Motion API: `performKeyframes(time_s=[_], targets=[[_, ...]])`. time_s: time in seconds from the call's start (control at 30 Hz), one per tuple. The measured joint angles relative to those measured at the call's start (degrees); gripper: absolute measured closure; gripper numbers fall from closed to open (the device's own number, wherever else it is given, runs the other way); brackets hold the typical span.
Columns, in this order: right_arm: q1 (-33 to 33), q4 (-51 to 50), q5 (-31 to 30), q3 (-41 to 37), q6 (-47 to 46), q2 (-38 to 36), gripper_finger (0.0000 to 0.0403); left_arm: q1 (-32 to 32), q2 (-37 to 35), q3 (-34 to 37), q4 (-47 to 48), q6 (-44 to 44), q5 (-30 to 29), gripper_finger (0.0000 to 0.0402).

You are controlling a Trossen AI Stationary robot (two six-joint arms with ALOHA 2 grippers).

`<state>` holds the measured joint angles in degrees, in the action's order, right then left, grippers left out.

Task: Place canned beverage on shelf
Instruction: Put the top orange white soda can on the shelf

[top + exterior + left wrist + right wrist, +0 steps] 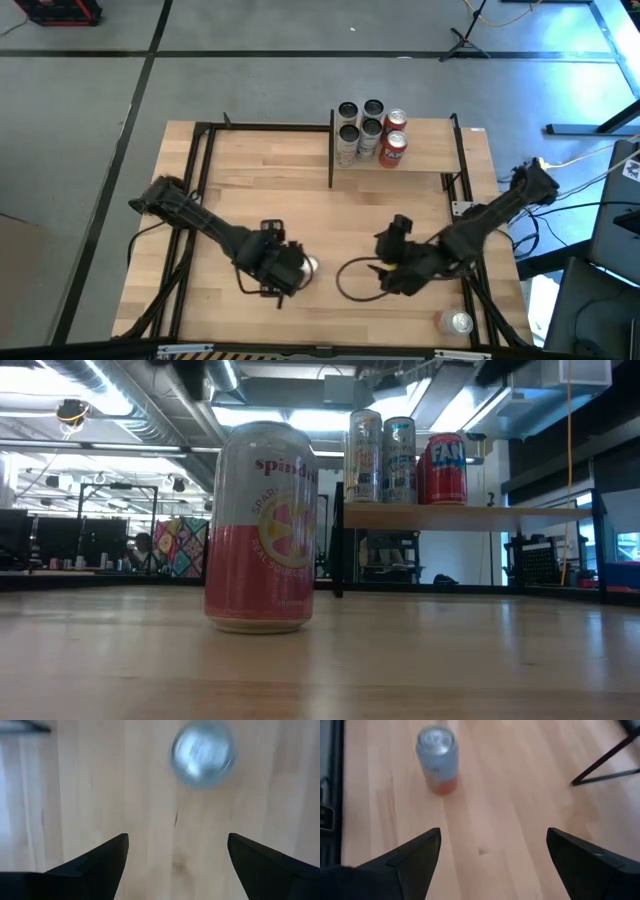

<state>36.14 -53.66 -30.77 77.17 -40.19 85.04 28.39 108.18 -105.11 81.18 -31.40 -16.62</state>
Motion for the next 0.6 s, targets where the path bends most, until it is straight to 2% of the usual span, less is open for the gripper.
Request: performKeyframes(time_s=[0.2, 0.33, 0.47, 0.6], targets=[[-5.5, 3.4, 8.5, 0.0, 4.8, 6.3, 0.0052, 1.7, -14.0, 21.9, -17.2, -6.7, 1.6, 0.0072], [-7.9, 14.2, 12.4, 0.0, 10.9, 9.9, 0.0052, 2.0, -21.6, 34.3, -30.9, -9.8, 1.0, 0.0072], [-10.6, 23.7, 16.5, 0.0, 13.4, 13.8, 0.0052, 2.0, -24.5, 42.5, -42.8, -11.8, 0.9, 0.0072], [-12.7, 28.1, 17.5, 0.0, 13.7, 18.0, 0.0052, 2.0, -24.5, 46.8, -52.2, -12.0, 0.8, 0.0072]])
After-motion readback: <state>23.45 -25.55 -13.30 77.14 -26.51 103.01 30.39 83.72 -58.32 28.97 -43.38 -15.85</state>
